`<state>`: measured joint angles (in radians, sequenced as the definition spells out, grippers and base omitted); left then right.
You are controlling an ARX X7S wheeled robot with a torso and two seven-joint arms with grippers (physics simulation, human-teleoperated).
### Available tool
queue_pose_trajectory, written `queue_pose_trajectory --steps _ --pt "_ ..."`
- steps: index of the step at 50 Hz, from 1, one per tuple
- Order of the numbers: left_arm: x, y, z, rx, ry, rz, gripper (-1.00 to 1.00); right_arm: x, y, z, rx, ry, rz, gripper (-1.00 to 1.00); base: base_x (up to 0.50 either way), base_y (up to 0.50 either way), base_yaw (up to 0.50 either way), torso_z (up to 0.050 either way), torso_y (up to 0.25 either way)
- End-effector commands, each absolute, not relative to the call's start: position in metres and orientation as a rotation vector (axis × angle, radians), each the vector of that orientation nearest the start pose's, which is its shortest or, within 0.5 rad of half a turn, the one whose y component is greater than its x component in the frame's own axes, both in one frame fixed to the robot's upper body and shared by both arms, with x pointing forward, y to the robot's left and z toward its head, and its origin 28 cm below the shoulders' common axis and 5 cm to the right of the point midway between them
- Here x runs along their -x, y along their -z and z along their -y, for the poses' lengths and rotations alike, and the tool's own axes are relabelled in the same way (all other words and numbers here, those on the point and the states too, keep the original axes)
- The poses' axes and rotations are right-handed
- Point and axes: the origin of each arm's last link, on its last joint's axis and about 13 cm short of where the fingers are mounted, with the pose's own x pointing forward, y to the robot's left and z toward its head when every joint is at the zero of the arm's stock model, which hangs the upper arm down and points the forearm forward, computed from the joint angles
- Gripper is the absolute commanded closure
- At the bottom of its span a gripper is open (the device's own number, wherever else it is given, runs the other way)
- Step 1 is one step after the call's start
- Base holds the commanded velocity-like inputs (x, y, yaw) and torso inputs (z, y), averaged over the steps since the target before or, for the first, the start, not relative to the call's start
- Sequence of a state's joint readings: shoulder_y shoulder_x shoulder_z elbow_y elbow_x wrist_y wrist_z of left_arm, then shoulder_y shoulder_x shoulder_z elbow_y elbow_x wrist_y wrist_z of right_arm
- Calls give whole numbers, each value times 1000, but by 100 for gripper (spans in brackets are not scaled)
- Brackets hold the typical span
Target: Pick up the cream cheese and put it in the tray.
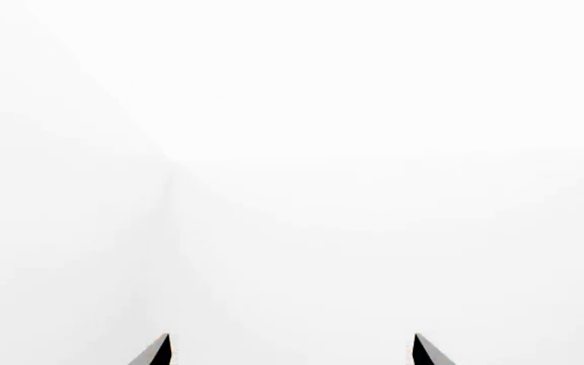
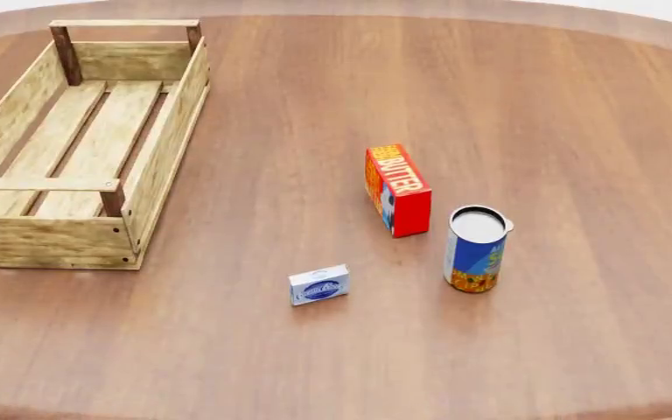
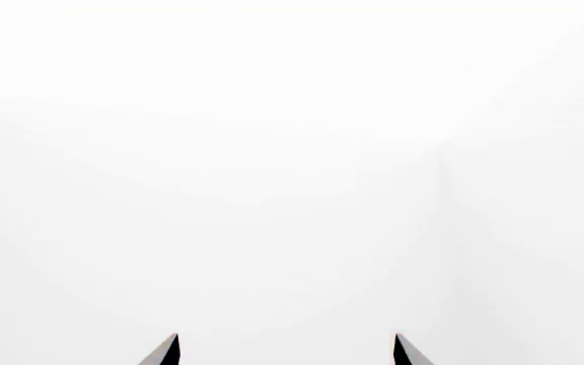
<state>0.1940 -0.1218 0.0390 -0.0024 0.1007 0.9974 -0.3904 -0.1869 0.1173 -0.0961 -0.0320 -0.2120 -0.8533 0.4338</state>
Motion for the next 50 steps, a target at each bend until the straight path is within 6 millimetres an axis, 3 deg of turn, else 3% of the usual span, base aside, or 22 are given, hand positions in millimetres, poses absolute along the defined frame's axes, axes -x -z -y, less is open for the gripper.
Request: queue_pose_trajectory --steps 1,17,36,50 --pt "-153 -43 -218 0 -206 847 -100 -159 -40 94 89 162 769 -100 0 0 0 0 0" --pt "-151 -43 -218 6 -189 849 -100 -160 -39 92 114 178 763 -100 0 14 0 0 0" --pt "-151 -44 -218 -3 -195 843 -100 -161 -38 90 126 161 730 -100 16 309 0 0 0" --pt "-151 -43 -218 -6 -194 842 -100 -160 -37 89 134 137 737 -100 27 39 0 0 0"
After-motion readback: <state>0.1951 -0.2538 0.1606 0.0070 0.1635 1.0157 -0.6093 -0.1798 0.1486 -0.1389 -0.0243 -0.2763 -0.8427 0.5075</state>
